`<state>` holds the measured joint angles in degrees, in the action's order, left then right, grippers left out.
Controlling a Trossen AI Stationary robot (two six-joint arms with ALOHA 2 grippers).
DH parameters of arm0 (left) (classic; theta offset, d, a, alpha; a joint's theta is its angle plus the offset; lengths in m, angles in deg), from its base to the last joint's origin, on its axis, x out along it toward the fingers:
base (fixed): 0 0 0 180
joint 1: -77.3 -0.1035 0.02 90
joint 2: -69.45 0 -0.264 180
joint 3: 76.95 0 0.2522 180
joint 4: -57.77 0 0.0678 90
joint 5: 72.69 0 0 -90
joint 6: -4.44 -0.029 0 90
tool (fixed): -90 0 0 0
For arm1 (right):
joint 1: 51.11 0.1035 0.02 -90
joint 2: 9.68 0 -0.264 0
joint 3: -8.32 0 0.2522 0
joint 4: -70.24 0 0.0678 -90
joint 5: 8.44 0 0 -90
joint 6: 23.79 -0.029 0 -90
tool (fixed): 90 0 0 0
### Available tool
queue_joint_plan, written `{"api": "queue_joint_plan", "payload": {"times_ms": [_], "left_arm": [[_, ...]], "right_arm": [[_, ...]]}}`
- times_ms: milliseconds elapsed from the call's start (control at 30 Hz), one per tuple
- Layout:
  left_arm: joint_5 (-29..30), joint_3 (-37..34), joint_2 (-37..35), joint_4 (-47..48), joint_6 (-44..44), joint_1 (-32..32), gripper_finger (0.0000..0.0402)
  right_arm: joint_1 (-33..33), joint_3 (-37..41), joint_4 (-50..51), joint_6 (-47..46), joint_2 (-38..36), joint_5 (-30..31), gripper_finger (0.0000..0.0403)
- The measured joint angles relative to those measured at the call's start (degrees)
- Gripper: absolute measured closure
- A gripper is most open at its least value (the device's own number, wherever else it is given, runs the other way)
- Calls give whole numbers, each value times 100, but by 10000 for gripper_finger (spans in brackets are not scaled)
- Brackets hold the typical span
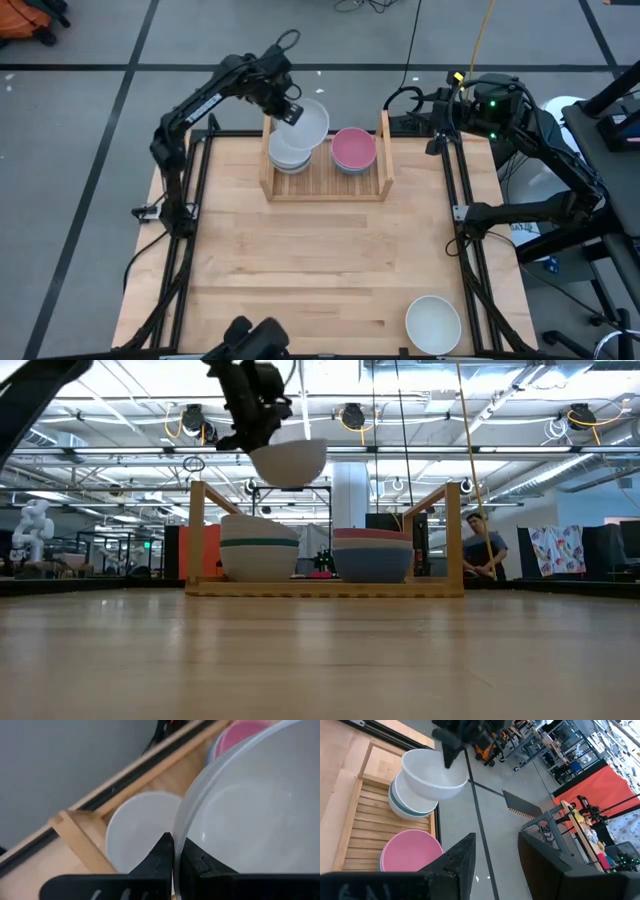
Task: Place and stack bowls onto a shelf
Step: Stack the white bowl on top of the white bowl on the shelf
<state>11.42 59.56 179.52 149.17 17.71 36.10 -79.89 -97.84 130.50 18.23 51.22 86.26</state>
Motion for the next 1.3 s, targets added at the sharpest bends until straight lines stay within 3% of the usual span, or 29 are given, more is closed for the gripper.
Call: {"api": "queue_joint_plan", "payload": {"times_ms": [233,500,1100,1300], "left_arm": [[150,-27,567,449,-558,-24,397],[826,-29,981,590,-912,84,397],[1167,-29,986,778,-962,-52,397],[1154,-36,1063,763,-980,-29,360]], "right_arm": [[0,0,0,0,0,0,261],[0,1,2,-2,0,0,261],[0,2,2,-4,0,-1,261],[0,0,2,-229,0,-1,261]]}}
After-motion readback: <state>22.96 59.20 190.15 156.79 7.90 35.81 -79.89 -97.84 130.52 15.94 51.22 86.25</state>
